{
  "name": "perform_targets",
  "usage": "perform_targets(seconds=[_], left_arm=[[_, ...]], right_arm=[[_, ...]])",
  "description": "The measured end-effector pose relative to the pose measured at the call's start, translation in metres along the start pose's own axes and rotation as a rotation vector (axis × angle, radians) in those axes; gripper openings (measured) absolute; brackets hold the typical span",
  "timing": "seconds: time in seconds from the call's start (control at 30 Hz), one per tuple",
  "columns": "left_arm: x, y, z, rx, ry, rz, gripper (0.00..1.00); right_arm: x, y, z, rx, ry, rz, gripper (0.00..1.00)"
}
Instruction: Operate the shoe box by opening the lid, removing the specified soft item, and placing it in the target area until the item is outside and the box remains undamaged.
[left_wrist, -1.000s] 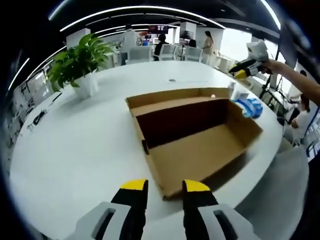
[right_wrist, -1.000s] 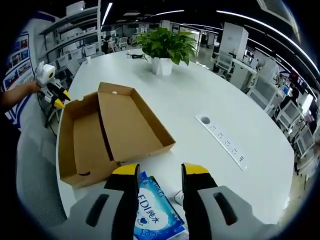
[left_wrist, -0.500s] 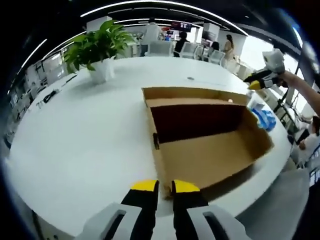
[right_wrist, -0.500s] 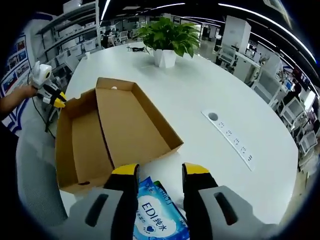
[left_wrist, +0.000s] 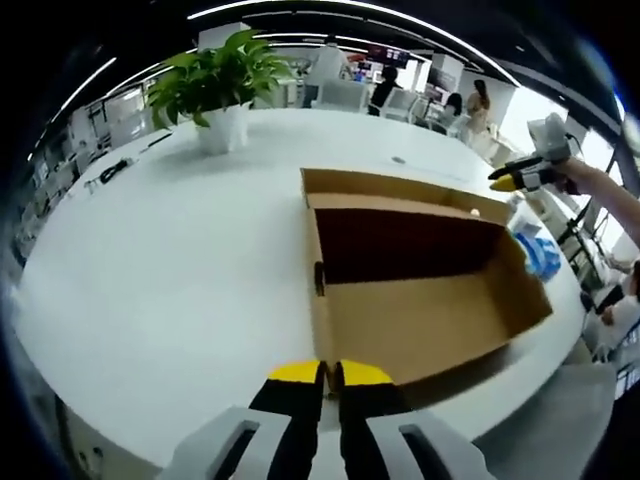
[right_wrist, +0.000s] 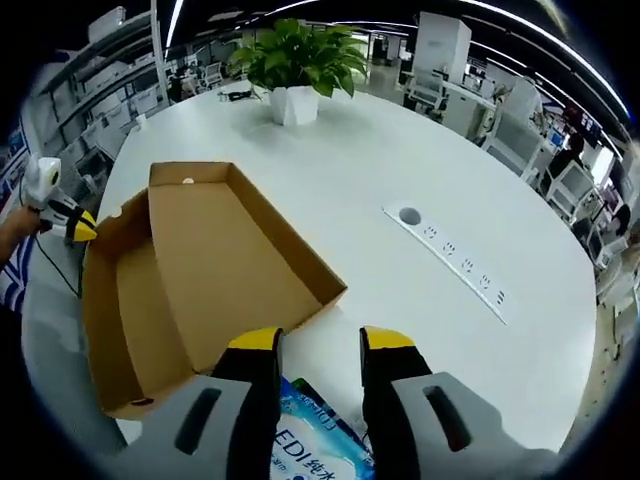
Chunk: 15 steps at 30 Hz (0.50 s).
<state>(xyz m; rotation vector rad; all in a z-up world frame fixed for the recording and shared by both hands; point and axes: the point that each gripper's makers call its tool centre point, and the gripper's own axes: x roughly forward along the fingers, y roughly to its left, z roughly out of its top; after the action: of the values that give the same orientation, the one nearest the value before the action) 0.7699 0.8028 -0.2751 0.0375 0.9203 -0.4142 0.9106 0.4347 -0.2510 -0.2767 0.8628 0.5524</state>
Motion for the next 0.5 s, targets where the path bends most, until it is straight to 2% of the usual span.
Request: perform_targets(seconds=[0.1, 0.17, 0.3, 0.33, 0.4, 0.5], left_arm=[[0.0, -0.002, -0.001, -0.009, 0.005, 0.001, 0.04], [0.001, -0.002, -0.001, -0.008, 0.009, 0.003, 0.04], [0.001, -0.002, -0.001, -0.003, 0.016, 0.009, 0.04], [0.002, -0.001, -0.001, -0.004, 0.018, 0.011, 0.04], [0.002, -0.001, -0.001, -0.007, 0.021, 0.012, 0.04], [0.001, -0.003, -0.001, -0.007, 0.024, 0.012, 0.04]], right_arm=[[0.013, -0.004, 0.002, 0.018, 0.012, 0.004, 0.28], [0.013, 0.002, 0.0, 0.06, 0.016, 0.016, 0.28], [0.03, 0.0, 0.0, 0.07, 0.036, 0.004, 0.27], [0.03, 0.005, -0.002, 0.082, 0.044, 0.008, 0.27], [0.036, 0.009, -0.001, 0.141, 0.038, 0.034, 0.26], [0.049, 0.0, 0.0, 0.178, 0.046, 0.025, 0.26]])
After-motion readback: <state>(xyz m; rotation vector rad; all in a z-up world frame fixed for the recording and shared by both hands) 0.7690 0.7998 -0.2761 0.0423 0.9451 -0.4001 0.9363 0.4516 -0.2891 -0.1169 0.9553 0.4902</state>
